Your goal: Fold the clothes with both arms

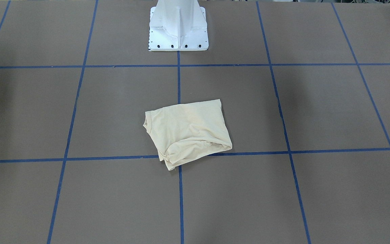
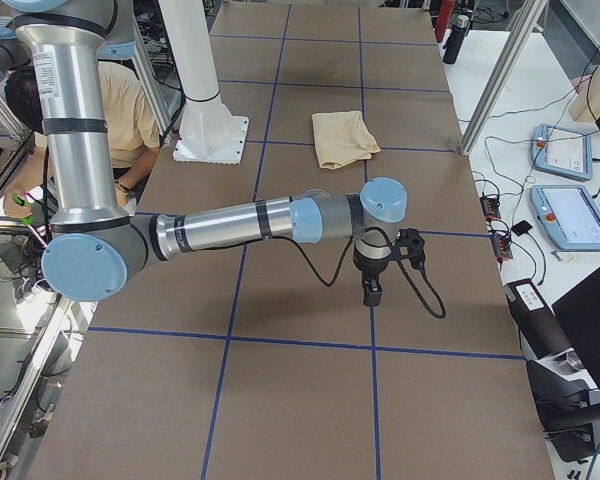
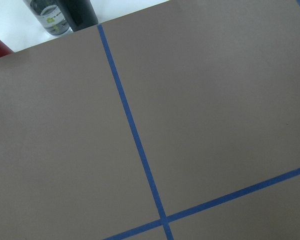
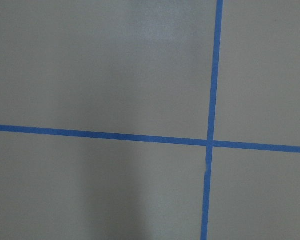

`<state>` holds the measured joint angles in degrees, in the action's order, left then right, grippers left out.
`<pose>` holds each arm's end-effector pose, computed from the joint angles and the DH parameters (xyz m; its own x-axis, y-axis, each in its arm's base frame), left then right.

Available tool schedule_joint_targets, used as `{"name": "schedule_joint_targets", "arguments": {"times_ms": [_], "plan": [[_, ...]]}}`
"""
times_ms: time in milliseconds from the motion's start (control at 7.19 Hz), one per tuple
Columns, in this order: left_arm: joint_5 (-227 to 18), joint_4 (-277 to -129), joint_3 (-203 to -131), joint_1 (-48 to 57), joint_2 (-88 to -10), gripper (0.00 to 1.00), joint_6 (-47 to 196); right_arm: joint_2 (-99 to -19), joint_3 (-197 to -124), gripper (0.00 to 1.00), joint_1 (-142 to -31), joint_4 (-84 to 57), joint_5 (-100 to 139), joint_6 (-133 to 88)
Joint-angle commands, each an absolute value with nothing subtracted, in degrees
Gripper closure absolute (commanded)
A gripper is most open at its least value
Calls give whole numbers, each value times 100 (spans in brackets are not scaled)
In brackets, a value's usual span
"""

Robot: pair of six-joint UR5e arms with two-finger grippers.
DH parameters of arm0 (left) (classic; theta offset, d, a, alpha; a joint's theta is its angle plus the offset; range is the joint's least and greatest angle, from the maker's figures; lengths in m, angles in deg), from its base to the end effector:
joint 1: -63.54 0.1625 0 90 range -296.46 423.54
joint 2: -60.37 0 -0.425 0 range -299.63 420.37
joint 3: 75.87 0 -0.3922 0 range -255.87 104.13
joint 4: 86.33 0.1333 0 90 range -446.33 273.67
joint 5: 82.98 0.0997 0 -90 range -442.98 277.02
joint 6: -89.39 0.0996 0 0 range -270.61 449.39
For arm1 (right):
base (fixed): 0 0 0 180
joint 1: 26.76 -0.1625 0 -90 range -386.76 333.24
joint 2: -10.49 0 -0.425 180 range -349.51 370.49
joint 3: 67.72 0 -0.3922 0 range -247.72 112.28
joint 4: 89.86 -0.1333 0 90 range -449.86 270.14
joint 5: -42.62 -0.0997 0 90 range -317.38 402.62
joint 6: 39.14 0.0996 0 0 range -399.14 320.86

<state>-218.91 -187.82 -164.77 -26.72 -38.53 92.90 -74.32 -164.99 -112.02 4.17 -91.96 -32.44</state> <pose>-0.0643 -0.5710 0.5616 0.6956 0.2915 -0.6567 -0.0384 0.9277 0.3712 0.0193 -0.5339 0.5567 0.7061 -0.0453 0.7067 -0.0006 0.9979 0.0646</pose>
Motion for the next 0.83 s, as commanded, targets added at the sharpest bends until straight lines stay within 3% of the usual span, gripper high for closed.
{"name": "schedule_joint_targets", "arguments": {"times_ms": [0,695], "plan": [[-21894,-18380,-16789,-2672,-3676,0,9334,-7441,-16502,0,-11202,401,-9335,-3018],[-21903,-19075,-17141,-2664,-3218,0,9299,-7538,-16616,0,-11044,366,-9326,-3096]]}}
